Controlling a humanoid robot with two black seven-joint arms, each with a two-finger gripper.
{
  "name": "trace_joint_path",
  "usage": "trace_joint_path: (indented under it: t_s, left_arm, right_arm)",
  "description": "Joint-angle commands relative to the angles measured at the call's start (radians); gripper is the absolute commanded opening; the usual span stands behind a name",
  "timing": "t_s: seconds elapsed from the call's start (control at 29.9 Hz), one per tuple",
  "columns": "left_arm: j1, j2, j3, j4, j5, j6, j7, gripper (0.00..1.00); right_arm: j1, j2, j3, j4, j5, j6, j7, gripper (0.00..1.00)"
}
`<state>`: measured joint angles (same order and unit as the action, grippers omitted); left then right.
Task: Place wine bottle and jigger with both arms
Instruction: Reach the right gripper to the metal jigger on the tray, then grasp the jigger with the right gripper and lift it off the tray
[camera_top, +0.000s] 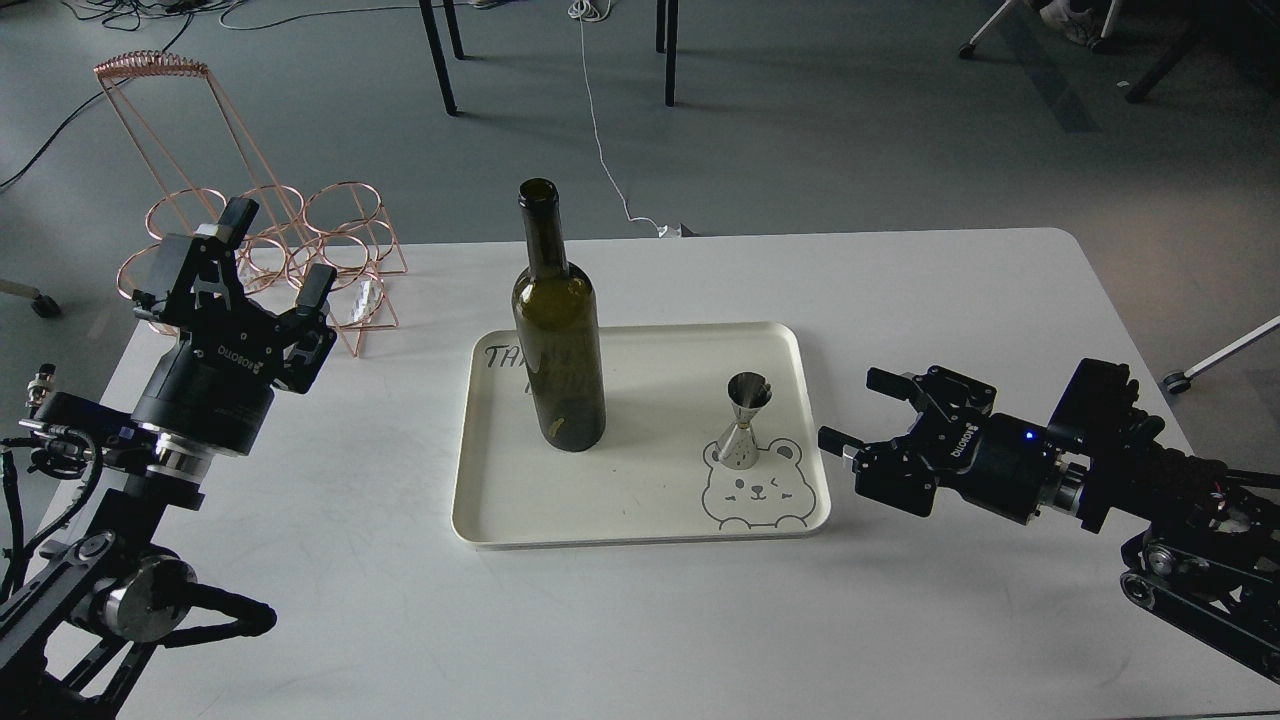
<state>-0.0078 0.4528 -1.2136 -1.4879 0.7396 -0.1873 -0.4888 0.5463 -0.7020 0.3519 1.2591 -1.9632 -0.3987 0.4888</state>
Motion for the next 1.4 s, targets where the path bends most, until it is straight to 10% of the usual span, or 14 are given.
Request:
trace_joint_path:
  t_s: [0.0,0.6,1.1,1.37]
  left_arm:
    - [0.000,0.000,0.000,-0.002,0.000,0.000,0.000,0.98]
    - [-0.001,0.014,0.000,-0.002,0.001,0.000,0.000,0.98]
    - [-0.008,0.015,0.000,-0.002,0.000,-0.003,0.000,0.98]
    - [-0.008,0.015,0.000,-0.002,0.000,-0.004,0.000,0.98]
  right_arm:
    - [0.004,0.084,-0.001,-0.062,-0.077,-0.057,0.000,0.97]
    - [0.017,0.341,-0.001,-0.346,-0.103,-0.090,0.000,0.93]
    - [0.024,0.386,0.010,-0.379,-0.091,-0.090,0.000,0.16]
    - [0.012,0.371,0.050,-0.327,-0.085,-0.090,0.000,0.12]
